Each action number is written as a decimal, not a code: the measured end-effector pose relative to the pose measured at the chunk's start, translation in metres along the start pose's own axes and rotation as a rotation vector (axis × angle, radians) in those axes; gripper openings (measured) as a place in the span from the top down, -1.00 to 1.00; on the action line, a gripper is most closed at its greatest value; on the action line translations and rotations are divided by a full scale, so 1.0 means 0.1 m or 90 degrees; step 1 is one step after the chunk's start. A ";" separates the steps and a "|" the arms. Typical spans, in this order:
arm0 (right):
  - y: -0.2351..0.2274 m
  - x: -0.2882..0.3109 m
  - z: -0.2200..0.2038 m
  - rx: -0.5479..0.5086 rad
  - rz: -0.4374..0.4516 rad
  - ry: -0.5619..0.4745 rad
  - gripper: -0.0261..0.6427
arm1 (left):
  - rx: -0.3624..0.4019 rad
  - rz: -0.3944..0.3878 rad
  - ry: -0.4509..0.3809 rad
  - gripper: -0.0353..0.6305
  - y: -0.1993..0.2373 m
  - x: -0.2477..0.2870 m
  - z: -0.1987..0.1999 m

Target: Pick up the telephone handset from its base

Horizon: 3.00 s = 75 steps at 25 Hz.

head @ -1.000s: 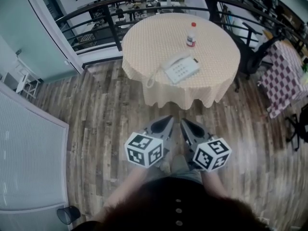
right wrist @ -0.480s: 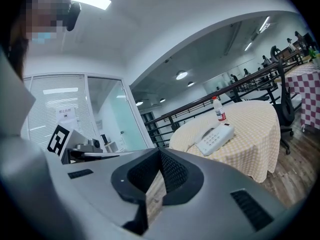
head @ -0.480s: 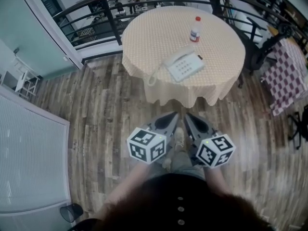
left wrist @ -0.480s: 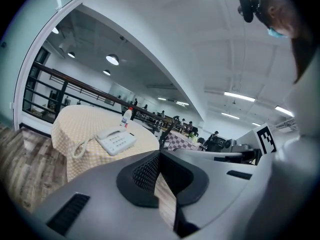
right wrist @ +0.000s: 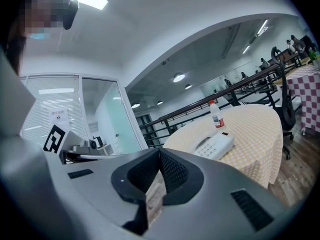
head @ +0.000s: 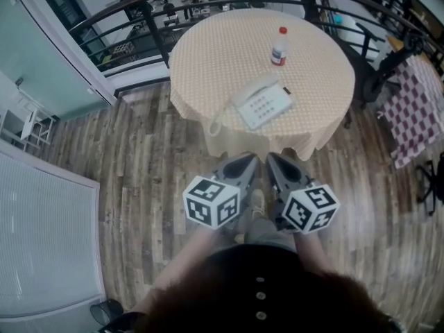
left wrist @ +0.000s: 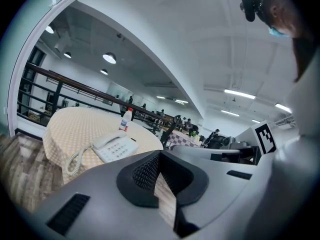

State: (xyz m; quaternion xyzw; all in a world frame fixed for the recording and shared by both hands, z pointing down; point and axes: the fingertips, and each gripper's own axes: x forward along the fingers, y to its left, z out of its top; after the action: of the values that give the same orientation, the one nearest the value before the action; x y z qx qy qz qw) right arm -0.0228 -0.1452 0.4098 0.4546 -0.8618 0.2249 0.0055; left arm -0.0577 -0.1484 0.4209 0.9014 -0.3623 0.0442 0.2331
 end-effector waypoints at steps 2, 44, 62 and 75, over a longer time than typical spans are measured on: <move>-0.13 0.13 0.08 0.005 0.000 -0.001 0.89 | -0.002 0.000 0.008 0.88 0.09 0.15 0.03; -1.57 1.27 0.91 -0.026 0.046 0.040 0.89 | -0.016 0.050 -0.007 0.88 0.88 1.94 0.87; -1.72 1.48 1.03 0.025 0.010 0.018 0.89 | 0.001 0.030 0.070 0.87 1.13 2.13 0.92; -1.87 1.63 0.95 0.058 -0.042 0.019 0.89 | 0.013 0.005 0.117 0.88 1.32 2.24 0.87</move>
State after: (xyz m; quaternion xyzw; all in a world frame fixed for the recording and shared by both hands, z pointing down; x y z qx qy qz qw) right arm 0.0467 -0.4002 0.4311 0.4790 -0.8351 0.2704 0.0048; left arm 0.0097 -0.4126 0.4511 0.8944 -0.3424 0.1311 0.2563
